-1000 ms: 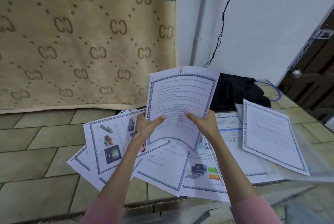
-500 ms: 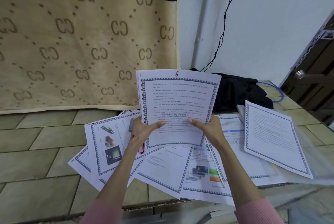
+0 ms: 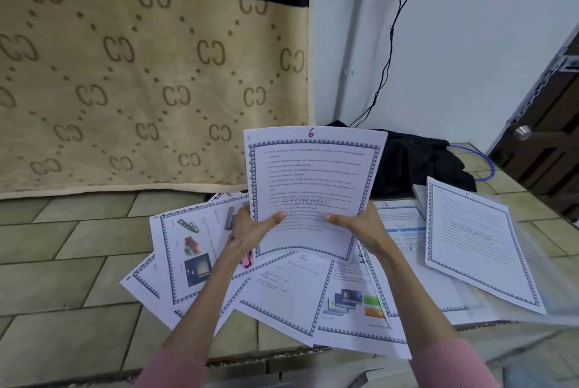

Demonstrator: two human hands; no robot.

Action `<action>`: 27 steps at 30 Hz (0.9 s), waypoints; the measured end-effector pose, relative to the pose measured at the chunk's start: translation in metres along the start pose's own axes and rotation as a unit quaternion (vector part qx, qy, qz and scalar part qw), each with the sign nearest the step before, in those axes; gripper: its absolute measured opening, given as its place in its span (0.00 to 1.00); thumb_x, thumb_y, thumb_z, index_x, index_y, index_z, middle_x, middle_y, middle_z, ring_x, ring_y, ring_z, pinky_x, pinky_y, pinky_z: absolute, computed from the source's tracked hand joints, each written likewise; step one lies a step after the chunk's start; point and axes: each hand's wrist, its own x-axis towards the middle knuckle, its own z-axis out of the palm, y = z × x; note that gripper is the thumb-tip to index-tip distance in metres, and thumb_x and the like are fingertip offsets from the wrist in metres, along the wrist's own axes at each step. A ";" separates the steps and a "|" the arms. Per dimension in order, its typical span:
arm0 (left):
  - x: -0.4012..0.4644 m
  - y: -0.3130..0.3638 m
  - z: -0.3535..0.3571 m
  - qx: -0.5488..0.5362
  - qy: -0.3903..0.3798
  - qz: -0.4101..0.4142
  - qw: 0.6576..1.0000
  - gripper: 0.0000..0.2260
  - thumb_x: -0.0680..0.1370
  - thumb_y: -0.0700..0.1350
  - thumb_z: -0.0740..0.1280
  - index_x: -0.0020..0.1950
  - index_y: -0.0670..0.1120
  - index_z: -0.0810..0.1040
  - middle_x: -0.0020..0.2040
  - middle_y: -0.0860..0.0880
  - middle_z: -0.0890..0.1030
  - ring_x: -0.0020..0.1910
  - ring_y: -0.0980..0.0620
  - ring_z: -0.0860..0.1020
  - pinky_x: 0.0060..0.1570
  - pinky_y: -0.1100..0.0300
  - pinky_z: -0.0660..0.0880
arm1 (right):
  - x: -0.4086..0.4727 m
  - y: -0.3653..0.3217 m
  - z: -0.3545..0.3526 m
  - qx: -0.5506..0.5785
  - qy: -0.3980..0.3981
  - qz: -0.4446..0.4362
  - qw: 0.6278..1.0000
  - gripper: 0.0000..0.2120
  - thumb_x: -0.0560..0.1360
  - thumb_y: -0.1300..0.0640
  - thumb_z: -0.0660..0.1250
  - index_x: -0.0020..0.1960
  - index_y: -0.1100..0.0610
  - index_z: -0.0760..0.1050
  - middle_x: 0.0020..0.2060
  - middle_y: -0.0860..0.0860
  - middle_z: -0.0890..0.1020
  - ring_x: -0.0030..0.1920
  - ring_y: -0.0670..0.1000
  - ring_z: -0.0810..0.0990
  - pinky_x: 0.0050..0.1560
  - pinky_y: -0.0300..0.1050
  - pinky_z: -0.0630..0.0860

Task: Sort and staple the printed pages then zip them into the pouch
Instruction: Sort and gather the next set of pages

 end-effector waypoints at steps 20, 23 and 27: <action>-0.010 -0.023 0.014 -0.046 0.049 -0.060 0.996 0.16 0.63 0.42 0.79 0.42 0.52 0.75 0.44 0.53 0.80 0.47 0.52 0.78 0.50 0.62 0.73 | -0.017 0.026 0.004 0.030 0.030 0.069 0.997 0.17 0.64 0.63 0.78 0.52 0.56 0.81 0.47 0.49 0.85 0.46 0.45 0.85 0.42 0.35 0.79; -0.008 -0.029 0.015 -0.042 0.051 -0.072 0.995 0.16 0.63 0.42 0.80 0.39 0.53 0.73 0.38 0.57 0.79 0.45 0.51 0.78 0.51 0.60 0.73 | -0.017 0.029 0.006 0.027 0.038 0.072 0.996 0.19 0.63 0.61 0.79 0.53 0.57 0.81 0.49 0.50 0.85 0.48 0.48 0.84 0.47 0.40 0.80; -0.010 -0.033 0.017 -0.047 0.058 -0.081 0.994 0.16 0.64 0.43 0.79 0.39 0.53 0.72 0.38 0.57 0.78 0.43 0.53 0.78 0.50 0.61 0.72 | -0.020 0.030 0.007 0.023 0.036 0.082 0.996 0.17 0.63 0.61 0.79 0.50 0.53 0.80 0.48 0.49 0.85 0.49 0.48 0.84 0.44 0.37 0.80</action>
